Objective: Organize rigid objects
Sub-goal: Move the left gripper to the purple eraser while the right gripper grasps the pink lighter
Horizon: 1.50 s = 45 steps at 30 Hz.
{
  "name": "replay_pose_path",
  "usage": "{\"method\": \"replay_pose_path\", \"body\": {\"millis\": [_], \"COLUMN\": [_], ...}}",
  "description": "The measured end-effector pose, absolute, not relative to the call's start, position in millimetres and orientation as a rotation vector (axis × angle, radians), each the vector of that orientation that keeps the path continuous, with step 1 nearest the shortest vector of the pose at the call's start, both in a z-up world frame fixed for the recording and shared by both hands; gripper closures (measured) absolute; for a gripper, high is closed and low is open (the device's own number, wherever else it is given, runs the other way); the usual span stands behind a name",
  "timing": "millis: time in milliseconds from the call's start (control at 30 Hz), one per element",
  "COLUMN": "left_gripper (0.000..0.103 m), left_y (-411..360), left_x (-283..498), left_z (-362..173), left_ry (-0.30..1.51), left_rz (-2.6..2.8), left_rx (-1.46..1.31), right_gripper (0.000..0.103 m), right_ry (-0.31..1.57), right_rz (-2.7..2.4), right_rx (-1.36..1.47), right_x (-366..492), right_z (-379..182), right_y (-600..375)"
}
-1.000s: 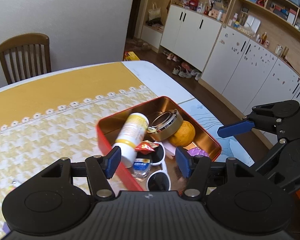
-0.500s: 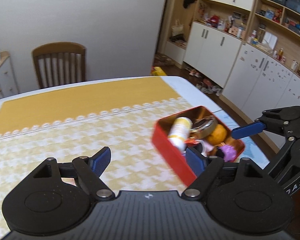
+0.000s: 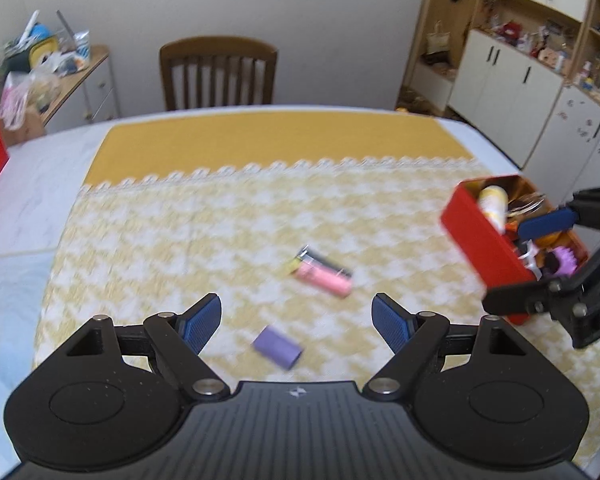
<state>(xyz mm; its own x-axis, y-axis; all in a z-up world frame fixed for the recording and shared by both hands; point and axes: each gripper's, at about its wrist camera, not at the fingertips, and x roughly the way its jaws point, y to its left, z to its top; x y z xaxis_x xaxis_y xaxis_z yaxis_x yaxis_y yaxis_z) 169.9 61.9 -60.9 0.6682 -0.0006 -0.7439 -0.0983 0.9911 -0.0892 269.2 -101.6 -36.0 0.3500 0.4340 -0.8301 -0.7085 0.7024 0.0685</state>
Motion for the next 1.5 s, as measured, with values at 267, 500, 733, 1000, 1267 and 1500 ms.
{"method": "replay_pose_path", "body": {"millis": [267, 500, 733, 1000, 1267, 1500], "left_gripper": [0.021, 0.021, 0.021, 0.024, 0.047, 0.063], "left_y": [74, 73, 71, 70, 70, 64], "left_x": [162, 167, 173, 183, 186, 183], "left_z": [-100, -120, -131, -143, -147, -145], "left_ry": [0.865, 0.862, 0.837, 0.838, 0.829, 0.828], "left_rz": [0.066, 0.031, 0.006, -0.018, -0.035, -0.051], "left_rx": [-0.127, -0.07, -0.025, -0.008, 0.022, 0.063], "right_gripper": [0.003, 0.021, 0.051, 0.069, 0.073, 0.085], "right_ry": [0.991, 1.043, 1.075, 1.113, 1.114, 1.103], "right_rz": [0.756, 0.776, 0.803, 0.815, 0.814, 0.802], "right_rx": [-0.373, -0.418, -0.457, -0.472, -0.513, -0.536], "right_x": [289, 301, 308, 314, 316, 317], "right_z": [-65, -93, -107, -116, -123, -126], "right_y": [-44, -6, 17, 31, 46, 51]}}
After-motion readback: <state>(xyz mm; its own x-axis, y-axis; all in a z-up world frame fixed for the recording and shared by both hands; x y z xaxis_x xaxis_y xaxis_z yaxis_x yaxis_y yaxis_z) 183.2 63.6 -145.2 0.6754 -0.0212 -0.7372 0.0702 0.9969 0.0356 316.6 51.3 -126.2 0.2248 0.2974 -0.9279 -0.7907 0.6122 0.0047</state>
